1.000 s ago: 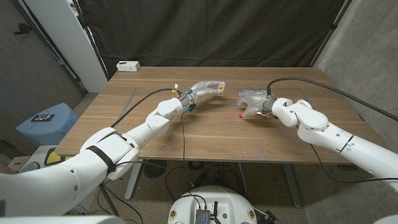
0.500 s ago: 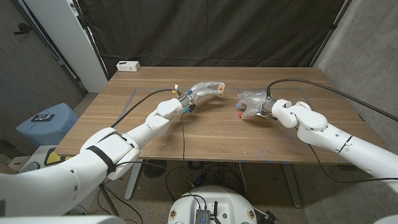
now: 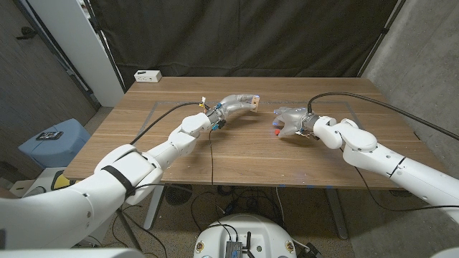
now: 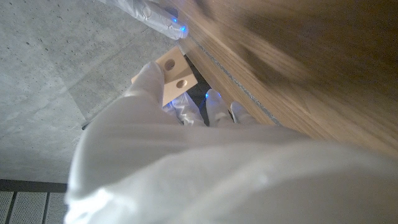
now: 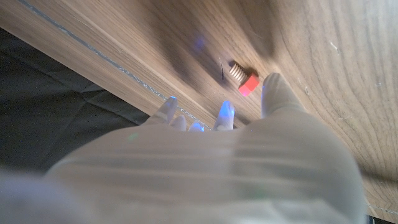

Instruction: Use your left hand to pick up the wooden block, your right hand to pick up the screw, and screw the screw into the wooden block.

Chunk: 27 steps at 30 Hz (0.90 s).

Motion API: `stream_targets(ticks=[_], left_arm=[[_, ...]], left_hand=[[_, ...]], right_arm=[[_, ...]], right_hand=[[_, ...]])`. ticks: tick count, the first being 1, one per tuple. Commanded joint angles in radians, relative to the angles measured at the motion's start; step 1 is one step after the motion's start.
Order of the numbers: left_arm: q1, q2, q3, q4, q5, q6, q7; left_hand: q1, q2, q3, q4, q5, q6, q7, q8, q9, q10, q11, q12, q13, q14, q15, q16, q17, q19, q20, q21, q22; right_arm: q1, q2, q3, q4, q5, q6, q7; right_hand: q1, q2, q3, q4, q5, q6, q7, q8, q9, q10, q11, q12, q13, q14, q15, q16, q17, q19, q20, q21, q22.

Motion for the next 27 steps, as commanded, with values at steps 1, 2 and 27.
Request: stream_targets(ticks=[1, 2, 27], left_arm=[[-0.015, -0.017, 0.003, 0.037, -0.002, -0.011, -0.011], [-0.016, -0.018, 0.003, 0.039, -0.002, -0.012, -0.010], [0.009, -0.004, 0.005, -0.018, 0.000, 0.014, 0.002]], left_hand=[[0.003, 0.004, 0.006, -0.006, 0.002, 0.016, 0.002, 0.008, 0.004, 0.016, -0.001, -0.001, 0.002, 0.012, -0.130, 0.003, 0.002, 0.008, -0.004, 0.004, 0.005], [0.003, 0.003, 0.006, -0.006, 0.002, 0.017, 0.002, 0.008, 0.004, 0.018, -0.001, -0.001, 0.002, 0.012, -0.131, 0.003, 0.002, 0.008, -0.002, 0.003, 0.005], [0.003, 0.010, 0.010, -0.003, 0.003, 0.015, 0.003, 0.007, 0.004, 0.025, 0.000, -0.009, 0.005, 0.010, -0.125, 0.001, 0.005, 0.006, 0.002, 0.003, 0.005]], right_arm=[[0.010, 0.003, -0.005, 0.030, 0.016, 0.015, -0.020], [0.011, 0.003, -0.006, 0.032, 0.016, 0.016, -0.022], [0.021, 0.015, -0.018, 0.050, 0.015, 0.039, -0.066]], right_hand=[[0.012, 0.000, 0.002, 0.003, 0.005, 0.007, 0.001, 0.009, 0.005, 0.005, 0.000, 0.003, 0.005, 0.005, -0.029, 0.005, 0.002, 0.011, -0.002, 0.009, 0.004], [0.011, -0.001, 0.002, 0.003, 0.005, 0.008, 0.001, 0.009, 0.005, 0.005, -0.001, 0.003, 0.005, 0.005, -0.029, 0.005, 0.002, 0.011, -0.002, 0.009, 0.004], [0.014, -0.005, -0.005, 0.011, 0.008, 0.078, 0.010, 0.052, 0.019, 0.017, -0.004, 0.005, 0.006, 0.016, -0.036, 0.008, 0.005, 0.021, -0.003, 0.009, 0.005]])
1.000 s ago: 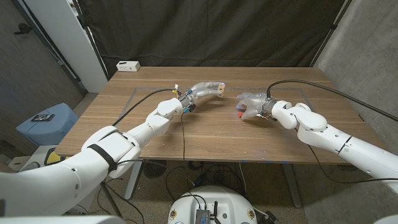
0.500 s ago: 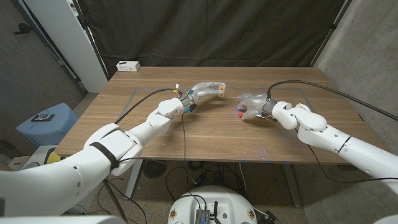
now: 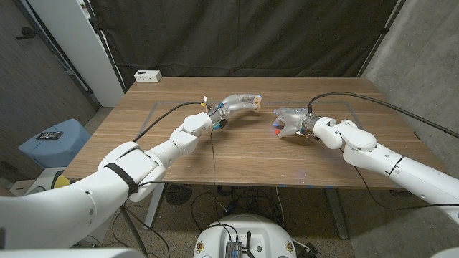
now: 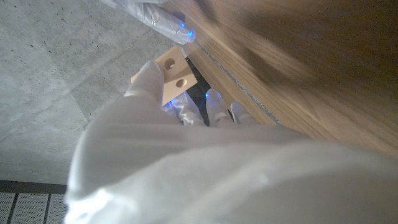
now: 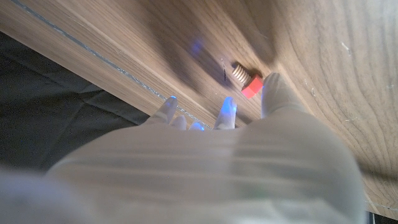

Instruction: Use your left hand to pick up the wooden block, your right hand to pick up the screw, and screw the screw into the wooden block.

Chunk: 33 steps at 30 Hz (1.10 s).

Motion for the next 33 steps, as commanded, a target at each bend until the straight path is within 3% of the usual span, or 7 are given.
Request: stream_targets(ticks=[1, 18, 33], left_arm=[[0.018, 0.012, 0.001, -0.038, 0.001, 0.022, 0.011], [0.008, 0.008, 0.001, -0.017, -0.002, 0.019, -0.001], [0.009, 0.004, 0.003, -0.021, -0.002, 0.024, -0.003]], left_hand=[[0.002, 0.008, 0.008, 0.000, 0.003, 0.003, 0.005, 0.005, 0.003, 0.004, 0.001, -0.005, 0.006, 0.006, -0.121, 0.000, 0.004, 0.007, 0.000, 0.003, 0.005], [0.000, 0.003, 0.009, -0.002, 0.003, 0.012, 0.004, 0.008, 0.003, 0.012, 0.001, -0.009, 0.009, 0.012, -0.127, -0.001, 0.003, 0.008, -0.006, 0.004, 0.005], [-0.005, 0.012, 0.014, 0.003, 0.004, 0.004, 0.006, 0.004, 0.003, 0.009, 0.001, -0.016, 0.011, 0.009, -0.116, -0.005, 0.006, 0.006, 0.004, 0.003, 0.005]], right_arm=[[0.004, 0.007, -0.006, 0.008, -0.004, 0.013, -0.025], [-0.002, 0.002, -0.003, 0.019, -0.001, 0.028, -0.052], [-0.008, 0.002, -0.003, 0.040, -0.003, 0.047, -0.092]], right_hand=[[0.015, -0.004, 0.000, 0.006, 0.008, 0.024, 0.004, 0.013, 0.005, 0.008, -0.006, 0.005, 0.006, 0.010, -0.032, 0.008, 0.005, 0.014, -0.002, 0.010, 0.005], [0.035, 0.001, 0.003, 0.004, 0.012, 0.062, 0.008, 0.042, 0.017, 0.025, -0.007, 0.009, 0.006, 0.028, -0.042, 0.011, 0.006, 0.030, -0.007, 0.012, 0.005], [0.057, 0.002, 0.005, 0.001, 0.016, 0.078, 0.001, 0.059, 0.026, 0.039, -0.022, 0.011, 0.006, 0.041, -0.051, 0.013, 0.006, 0.041, -0.009, 0.013, 0.006]])
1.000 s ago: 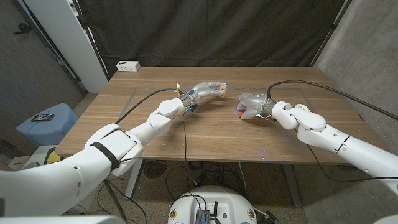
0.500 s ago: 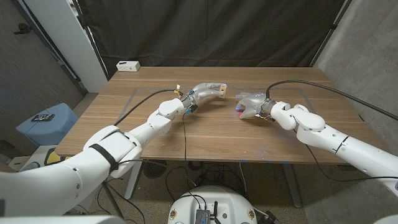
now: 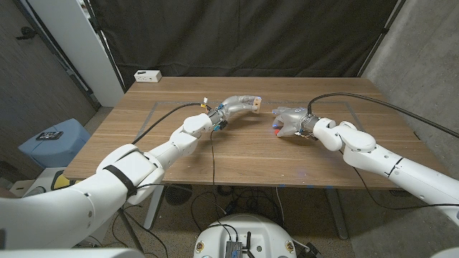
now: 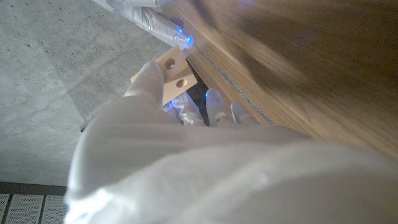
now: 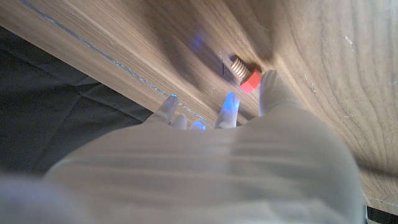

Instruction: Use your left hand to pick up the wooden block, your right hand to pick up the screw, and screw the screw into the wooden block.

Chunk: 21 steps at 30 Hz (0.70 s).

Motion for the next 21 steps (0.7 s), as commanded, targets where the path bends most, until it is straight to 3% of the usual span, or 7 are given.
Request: stream_targets(ticks=[1, 7, 18, 21], left_arm=[[0.002, -0.001, 0.002, -0.009, 0.000, 0.008, -0.001], [0.008, 0.006, 0.003, -0.031, 0.003, 0.022, 0.004], [0.008, 0.004, 0.003, -0.033, 0.000, 0.031, 0.006], [0.008, 0.005, 0.003, -0.036, 0.000, 0.036, 0.006]], left_hand=[[-0.005, 0.008, 0.011, -0.001, 0.004, 0.008, 0.003, 0.007, 0.003, 0.007, -0.002, -0.002, 0.005, 0.006, -0.124, -0.005, 0.005, 0.007, -0.001, 0.003, 0.005], [-0.012, 0.009, 0.010, 0.003, 0.003, 0.006, 0.002, 0.006, 0.002, 0.008, -0.002, -0.003, 0.006, 0.006, -0.125, -0.005, 0.006, 0.006, 0.004, 0.003, 0.005], [-0.013, 0.004, 0.011, 0.000, 0.003, 0.015, 0.002, 0.009, 0.002, 0.013, -0.002, -0.006, 0.008, 0.012, -0.130, -0.007, 0.005, 0.008, -0.004, 0.004, 0.005], [-0.016, 0.011, 0.013, 0.003, 0.004, 0.006, 0.005, 0.005, 0.002, 0.012, -0.002, -0.007, 0.008, 0.008, -0.122, -0.007, 0.007, 0.006, 0.005, 0.003, 0.005]], right_arm=[[-0.006, 0.002, 0.002, 0.017, -0.002, 0.013, -0.037], [0.001, 0.012, -0.005, 0.031, -0.006, 0.020, -0.046], [0.008, 0.020, -0.010, 0.048, -0.007, 0.031, -0.066], [0.007, 0.019, -0.010, 0.052, -0.004, 0.035, -0.074]], right_hand=[[0.019, 0.001, 0.005, 0.001, 0.009, 0.015, -0.004, 0.012, 0.008, 0.016, -0.008, 0.007, 0.006, 0.019, -0.051, 0.006, 0.001, 0.015, 0.000, 0.006, 0.006], [0.028, 0.003, 0.005, 0.002, 0.010, 0.036, -0.009, 0.027, 0.013, 0.027, -0.025, 0.009, 0.006, 0.026, -0.053, 0.007, 0.002, 0.021, -0.001, 0.006, 0.006], [0.037, 0.007, 0.006, 0.004, 0.011, 0.060, -0.015, 0.045, 0.019, 0.039, -0.037, 0.010, 0.005, 0.034, -0.057, 0.008, 0.003, 0.025, -0.002, 0.005, 0.006], [0.039, 0.008, 0.005, 0.004, 0.011, 0.068, -0.015, 0.051, 0.021, 0.041, -0.036, 0.009, 0.005, 0.037, -0.057, 0.008, 0.003, 0.028, -0.003, 0.006, 0.006]])
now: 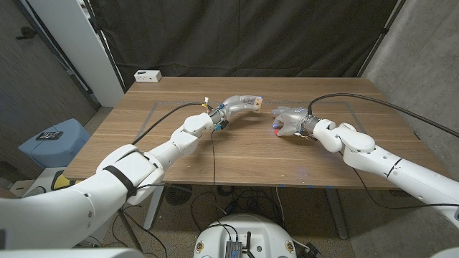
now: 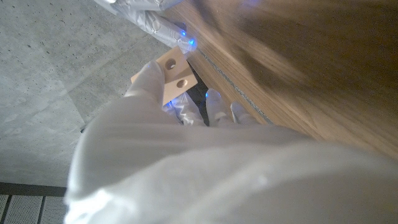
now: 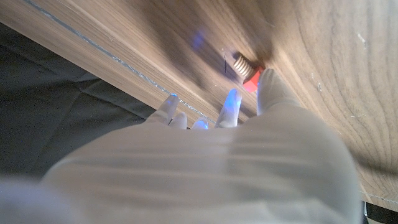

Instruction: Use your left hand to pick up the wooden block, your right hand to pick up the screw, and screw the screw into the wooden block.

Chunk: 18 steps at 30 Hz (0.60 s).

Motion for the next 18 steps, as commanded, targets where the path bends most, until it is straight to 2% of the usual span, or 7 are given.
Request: stream_targets(ticks=[1, 7, 8, 10, 17, 18], left_arm=[[0.002, 0.002, 0.002, -0.008, 0.000, 0.014, 0.003], [-0.015, -0.016, 0.001, 0.035, -0.002, 0.001, -0.005], [-0.019, -0.020, 0.001, 0.044, -0.003, -0.003, -0.008], [-0.023, -0.025, 0.001, 0.058, -0.004, -0.008, -0.010], [-0.036, -0.039, 0.001, 0.092, -0.006, -0.020, -0.019], [-0.036, -0.040, 0.001, 0.093, -0.007, -0.020, -0.020]], left_hand=[[-0.010, 0.005, 0.005, 0.004, 0.004, -0.001, 0.002, 0.002, 0.003, 0.009, 0.001, -0.004, 0.004, 0.008, -0.122, -0.001, 0.007, 0.006, 0.006, 0.003, 0.005], [-0.010, -0.001, 0.005, 0.001, 0.003, 0.008, 0.001, 0.006, 0.003, 0.013, 0.001, -0.004, 0.005, 0.013, -0.127, -0.002, 0.006, 0.009, -0.002, 0.004, 0.005], [-0.011, 0.005, 0.008, 0.002, 0.004, 0.000, 0.002, 0.002, 0.003, 0.010, 0.001, -0.006, 0.006, 0.010, -0.122, -0.003, 0.007, 0.007, 0.006, 0.003, 0.005], [-0.012, 0.001, 0.007, 0.001, 0.003, 0.005, 0.002, 0.004, 0.003, 0.011, 0.001, -0.006, 0.006, 0.013, -0.125, -0.003, 0.007, 0.008, 0.000, 0.004, 0.005], [-0.019, 0.006, 0.010, 0.004, 0.004, 0.002, 0.002, 0.002, 0.003, 0.010, 0.001, -0.009, 0.006, 0.012, -0.120, -0.006, 0.007, 0.006, 0.006, 0.003, 0.005], [-0.017, 0.003, 0.010, 0.001, 0.003, 0.009, 0.002, 0.005, 0.003, 0.012, 0.001, -0.008, 0.007, 0.016, -0.124, -0.005, 0.006, 0.007, -0.002, 0.003, 0.005]], right_arm=[[0.004, 0.005, -0.005, 0.016, 0.002, 0.014, -0.023], [0.001, 0.004, -0.003, 0.017, 0.003, 0.016, -0.034], [0.000, 0.003, -0.003, 0.017, 0.003, 0.015, -0.035], [-0.002, 0.001, -0.002, 0.017, 0.005, 0.016, -0.038], [-0.006, -0.002, 0.000, 0.018, 0.006, 0.013, -0.043], [-0.007, -0.002, 0.000, 0.018, 0.007, 0.013, -0.043]], right_hand=[[0.015, 0.000, 0.005, 0.005, 0.004, 0.016, -0.002, 0.012, 0.007, 0.008, -0.001, 0.006, 0.005, 0.014, -0.058, 0.008, 0.003, 0.016, -0.001, 0.006, 0.002], [0.017, 0.000, 0.003, 0.006, 0.004, 0.032, -0.003, 0.023, 0.010, 0.017, -0.003, 0.007, 0.005, 0.019, -0.061, 0.009, 0.004, 0.021, -0.001, 0.007, 0.003], [0.017, 0.000, 0.002, 0.006, 0.004, 0.038, -0.001, 0.026, 0.011, 0.019, -0.002, 0.007, 0.005, 0.020, -0.063, 0.009, 0.004, 0.022, -0.002, 0.007, 0.003], [0.018, 0.000, 0.002, 0.007, 0.004, 0.044, -0.002, 0.031, 0.013, 0.021, -0.004, 0.007, 0.005, 0.023, -0.064, 0.009, 0.004, 0.024, -0.002, 0.007, 0.003], [0.022, 0.001, 0.001, 0.008, 0.004, 0.060, 0.007, 0.044, 0.017, 0.028, -0.007, 0.007, 0.005, 0.027, -0.065, 0.010, 0.004, 0.028, -0.003, 0.007, 0.003], [0.023, 0.002, 0.000, 0.008, 0.004, 0.063, 0.008, 0.046, 0.019, 0.030, -0.005, 0.007, 0.005, 0.028, -0.065, 0.010, 0.005, 0.028, -0.003, 0.007, 0.003]])
